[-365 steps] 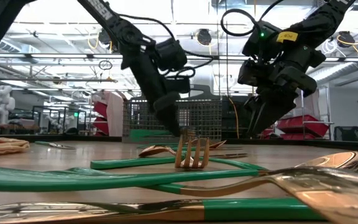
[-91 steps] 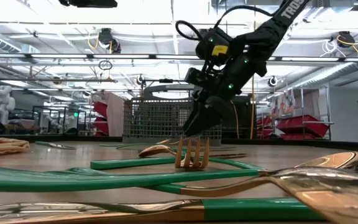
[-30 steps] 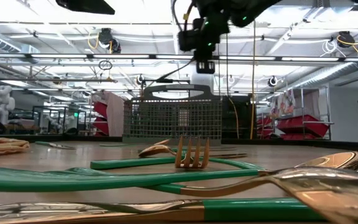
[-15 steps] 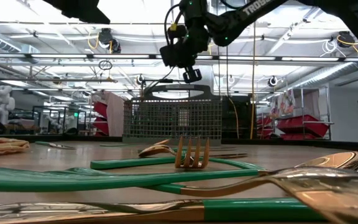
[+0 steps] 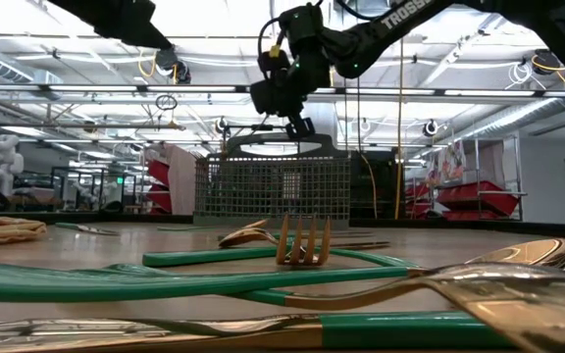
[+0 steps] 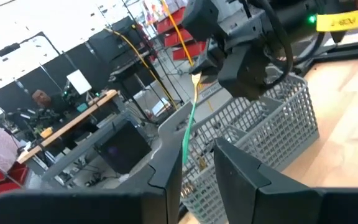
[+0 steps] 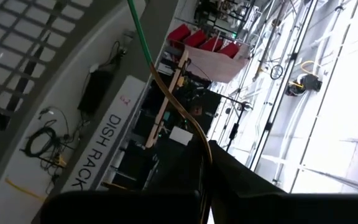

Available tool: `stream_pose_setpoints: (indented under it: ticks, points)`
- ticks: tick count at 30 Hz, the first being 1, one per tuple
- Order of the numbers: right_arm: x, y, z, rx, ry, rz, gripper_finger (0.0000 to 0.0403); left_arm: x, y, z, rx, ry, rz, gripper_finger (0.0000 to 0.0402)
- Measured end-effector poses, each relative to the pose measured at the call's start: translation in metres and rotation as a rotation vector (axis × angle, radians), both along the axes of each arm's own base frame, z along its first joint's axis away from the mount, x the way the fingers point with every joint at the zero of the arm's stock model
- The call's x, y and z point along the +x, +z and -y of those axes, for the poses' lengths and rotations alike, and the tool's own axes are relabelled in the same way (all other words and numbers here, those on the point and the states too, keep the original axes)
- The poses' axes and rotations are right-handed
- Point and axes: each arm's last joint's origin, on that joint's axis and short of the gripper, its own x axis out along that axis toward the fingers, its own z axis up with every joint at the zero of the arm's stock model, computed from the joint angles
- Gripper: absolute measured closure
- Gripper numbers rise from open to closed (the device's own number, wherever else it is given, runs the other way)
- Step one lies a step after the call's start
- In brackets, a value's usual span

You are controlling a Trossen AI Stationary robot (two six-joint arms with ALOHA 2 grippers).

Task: Sort silverware
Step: Put the green fork into the gray silverware basket

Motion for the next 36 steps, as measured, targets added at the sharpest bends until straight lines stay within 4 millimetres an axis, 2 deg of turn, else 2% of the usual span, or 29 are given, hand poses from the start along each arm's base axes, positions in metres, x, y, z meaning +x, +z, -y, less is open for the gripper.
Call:
stream_pose_setpoints:
  ticks: [5, 11, 15, 20, 28, 36]
  points:
    - [0.001, -0.002, 0.000, -0.012, 0.052, -0.077, 0.0403, -0.001, -0.002, 0.000, -0.017, 0.003, 0.004, 0.0303]
    - [0.001, -0.005, -0.001, 0.010, 0.081, -0.088, 0.0402, -0.001, -0.002, 0.000, -0.017, 0.003, 0.004, 0.0303]
    - [0.001, -0.006, -0.001, 0.017, 0.083, -0.104, 0.0389, -0.001, -0.002, 0.000, -0.017, 0.003, 0.004, 0.0303]
    - [0.002, -0.007, -0.002, 0.038, 0.122, -0.082, 0.0349, -0.001, -0.002, 0.000, -0.017, 0.003, 0.005, 0.0303]
    - [0.004, -0.004, -0.003, 0.060, 0.154, 0.012, 0.0260, -0.001, -0.002, 0.000, -0.017, 0.003, 0.004, 0.0303]
    - [0.007, 0.011, -0.004, 0.025, 0.236, 0.191, 0.0219, -0.001, -0.002, 0.000, -0.017, 0.003, 0.004, 0.0303]
